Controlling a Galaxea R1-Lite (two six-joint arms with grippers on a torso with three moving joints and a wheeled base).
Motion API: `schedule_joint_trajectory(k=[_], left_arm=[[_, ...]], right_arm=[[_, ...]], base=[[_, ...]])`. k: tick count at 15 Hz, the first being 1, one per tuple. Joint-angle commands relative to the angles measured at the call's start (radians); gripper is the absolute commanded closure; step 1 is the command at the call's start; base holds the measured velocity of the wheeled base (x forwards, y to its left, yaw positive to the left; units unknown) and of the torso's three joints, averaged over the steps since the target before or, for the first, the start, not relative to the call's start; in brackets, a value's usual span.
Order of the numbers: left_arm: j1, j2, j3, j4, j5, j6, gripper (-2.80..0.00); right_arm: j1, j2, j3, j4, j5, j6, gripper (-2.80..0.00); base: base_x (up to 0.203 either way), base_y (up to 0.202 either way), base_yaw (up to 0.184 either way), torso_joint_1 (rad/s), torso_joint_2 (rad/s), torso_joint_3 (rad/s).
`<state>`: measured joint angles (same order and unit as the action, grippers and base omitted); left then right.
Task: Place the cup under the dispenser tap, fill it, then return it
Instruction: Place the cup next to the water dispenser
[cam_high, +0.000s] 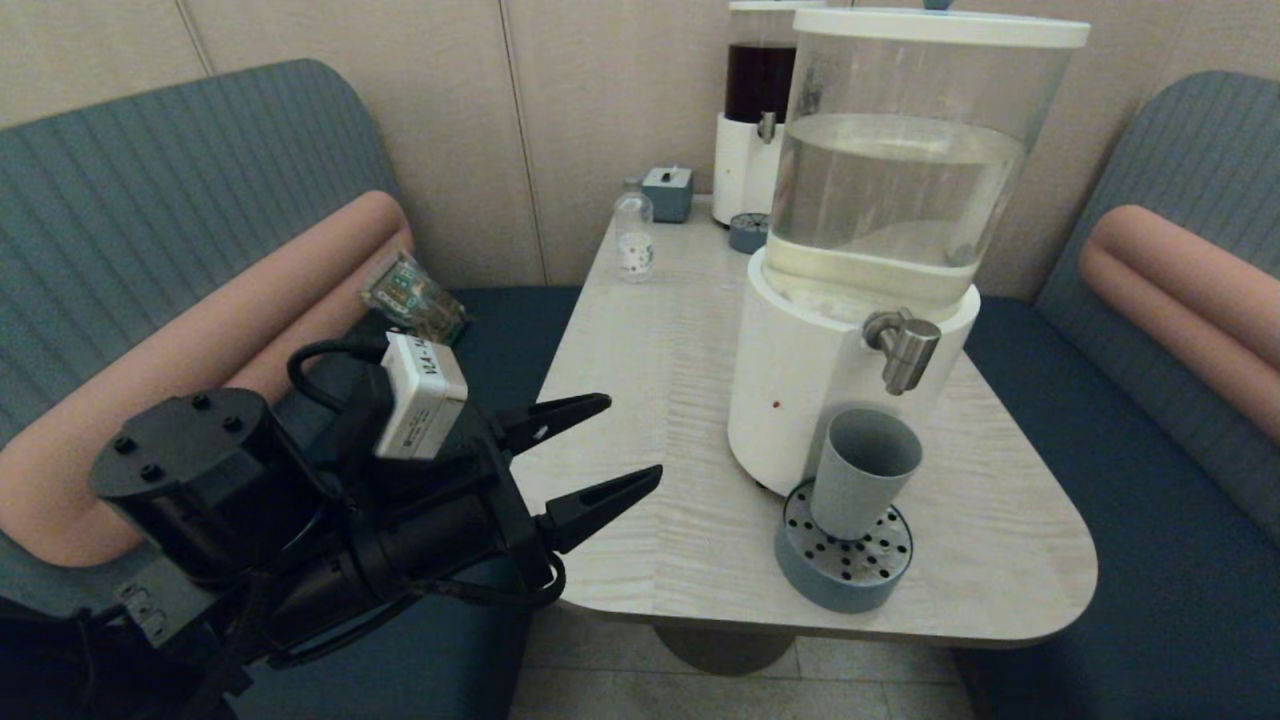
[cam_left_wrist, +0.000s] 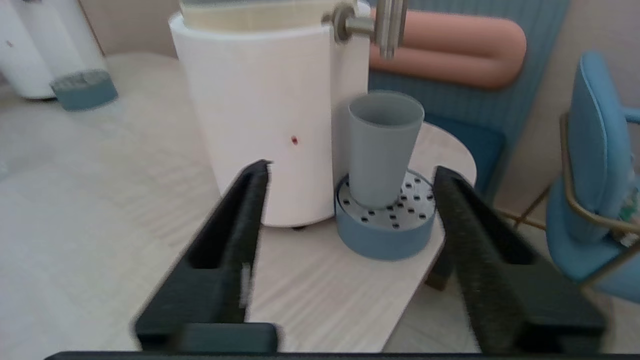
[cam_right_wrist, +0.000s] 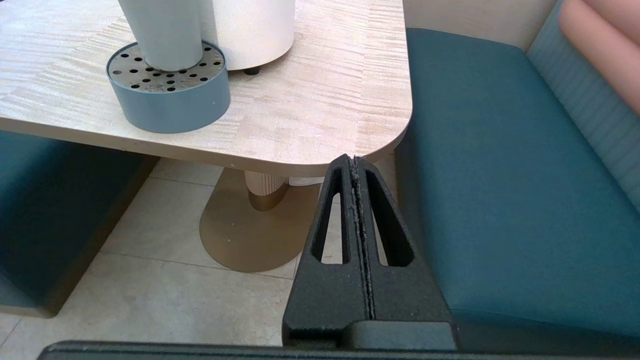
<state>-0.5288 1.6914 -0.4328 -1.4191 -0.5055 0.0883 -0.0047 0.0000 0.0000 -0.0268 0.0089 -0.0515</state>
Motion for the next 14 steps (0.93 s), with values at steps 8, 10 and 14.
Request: schedule_joint_trajectory(k=[8, 10, 14], left_arm=[[-0.058, 0.303, -0.204, -0.008, -0.088, 0.002, -2.8], [-0.089, 0.369, -0.26, -0.009, -0.094, 0.002, -2.8], [-0.11, 0.485, -0.382, -0.008, -0.102, 0.002, -2.8]], right_arm=[[0.0, 0.002, 0.013, -0.001, 0.0, -0.001, 0.0], [0.0, 0.002, 0.014, -0.001, 0.0, -0.001, 0.0], [0.0, 0.002, 0.013, -0.001, 0.0, -0.001, 0.0]], base=[[0.0, 0.0, 0.0, 0.0, 0.0, 0.0], [0.0, 0.0, 0.0, 0.0, 0.0, 0.0], [0.0, 0.0, 0.0, 0.0, 0.0, 0.0]])
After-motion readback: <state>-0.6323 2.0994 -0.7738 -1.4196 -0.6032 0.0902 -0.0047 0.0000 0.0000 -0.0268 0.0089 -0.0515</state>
